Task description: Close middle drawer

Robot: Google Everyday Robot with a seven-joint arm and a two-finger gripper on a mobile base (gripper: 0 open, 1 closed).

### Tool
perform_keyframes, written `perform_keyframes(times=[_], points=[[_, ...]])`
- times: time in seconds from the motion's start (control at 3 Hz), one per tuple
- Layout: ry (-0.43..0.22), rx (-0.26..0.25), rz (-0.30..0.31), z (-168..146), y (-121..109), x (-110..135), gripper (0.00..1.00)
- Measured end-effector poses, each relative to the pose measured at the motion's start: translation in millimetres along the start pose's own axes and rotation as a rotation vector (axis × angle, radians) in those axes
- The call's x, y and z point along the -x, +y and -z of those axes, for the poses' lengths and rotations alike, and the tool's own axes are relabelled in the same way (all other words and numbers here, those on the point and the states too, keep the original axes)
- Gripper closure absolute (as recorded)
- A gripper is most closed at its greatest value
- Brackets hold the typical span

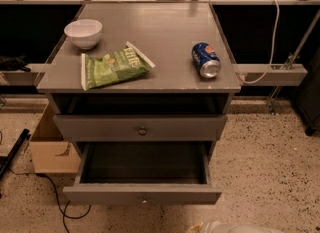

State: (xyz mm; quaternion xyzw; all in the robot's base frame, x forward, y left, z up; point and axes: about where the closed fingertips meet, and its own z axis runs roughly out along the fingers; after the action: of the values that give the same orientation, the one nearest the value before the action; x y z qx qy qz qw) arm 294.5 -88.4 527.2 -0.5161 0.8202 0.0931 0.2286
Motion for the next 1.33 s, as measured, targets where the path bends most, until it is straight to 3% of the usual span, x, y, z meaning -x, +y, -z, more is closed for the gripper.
perform_keyframes(times=[0.33,0.67,1.0,1.33], points=[[0.004,0.034,0.011,-28.8,0.6,10.0,1.00],[-0.016,0.027,0.014,-23.0,2.0,15.3,1.00],[-0.007,-0.003,-0.031,-15.3,0.4,-1.3,1.00],[0.048,-0.013,-0.016,-41.7,-18.1,-14.1,1.00]])
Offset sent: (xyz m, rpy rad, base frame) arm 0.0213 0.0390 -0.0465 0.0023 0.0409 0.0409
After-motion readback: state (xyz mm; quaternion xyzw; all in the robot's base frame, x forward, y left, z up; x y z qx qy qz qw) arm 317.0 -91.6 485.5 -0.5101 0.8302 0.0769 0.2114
